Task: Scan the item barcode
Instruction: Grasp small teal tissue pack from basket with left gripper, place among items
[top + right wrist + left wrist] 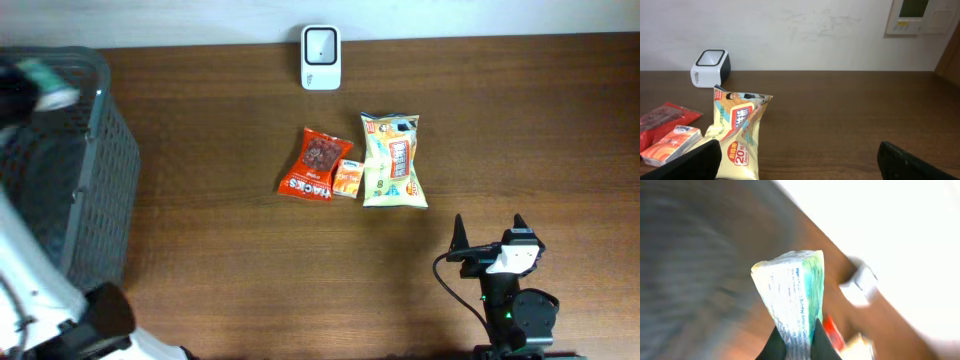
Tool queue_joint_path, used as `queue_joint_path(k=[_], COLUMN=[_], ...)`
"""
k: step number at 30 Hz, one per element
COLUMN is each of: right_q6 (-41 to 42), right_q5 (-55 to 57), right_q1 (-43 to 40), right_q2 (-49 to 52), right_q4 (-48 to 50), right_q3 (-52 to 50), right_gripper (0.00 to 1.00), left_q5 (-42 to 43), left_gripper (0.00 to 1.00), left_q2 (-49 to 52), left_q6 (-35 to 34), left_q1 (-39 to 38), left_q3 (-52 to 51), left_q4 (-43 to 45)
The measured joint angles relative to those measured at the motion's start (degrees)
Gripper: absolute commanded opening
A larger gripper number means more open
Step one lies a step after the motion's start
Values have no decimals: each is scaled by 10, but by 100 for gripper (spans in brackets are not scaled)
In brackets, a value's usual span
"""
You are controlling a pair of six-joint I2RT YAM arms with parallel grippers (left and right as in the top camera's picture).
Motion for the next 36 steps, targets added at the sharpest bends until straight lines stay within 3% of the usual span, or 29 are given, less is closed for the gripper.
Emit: queue_joint_path(k=[7, 12, 17, 20, 21, 22, 23, 24, 25, 30, 36], right_q6=[0, 0, 0, 0, 0, 0, 0, 0, 0, 0, 0], right_q5=[0, 0, 0, 0, 0, 0, 0, 0, 0, 0, 0], right_q1=[0, 0, 0, 0, 0, 0, 0, 0, 0, 0, 0], right_q2=[0, 0, 0, 0, 0, 0, 0, 0, 0, 0, 0], right_q4=[0, 0, 0, 0, 0, 0, 0, 0, 0, 0, 0], right_q3=[0, 0, 0, 0, 0, 0, 0, 0, 0, 0, 0], right_gripper=[98, 98, 98, 99, 98, 98, 98, 98, 98, 98, 98], left_q5=[-16, -33, -65, -75, -77, -80, -82, -86, -89, -105, -108], left_gripper=[0, 0, 0, 0, 5, 27, 73, 92, 99, 99, 99], left_q2=[24, 97, 196, 230, 241, 251, 259, 277, 288, 312, 307], left_q6=[36, 40, 41, 41, 41, 41, 41, 43, 43, 45, 45], left_q1=[-280, -429, -520, -536, -541, -545, -548, -553, -557, -562, -534], left_q3=[-63, -129, -148, -148, -148, -148, -148, -148, -148, -148, -51], left_q4=[9, 71, 143, 179, 192, 203, 210, 224, 230, 228, 132])
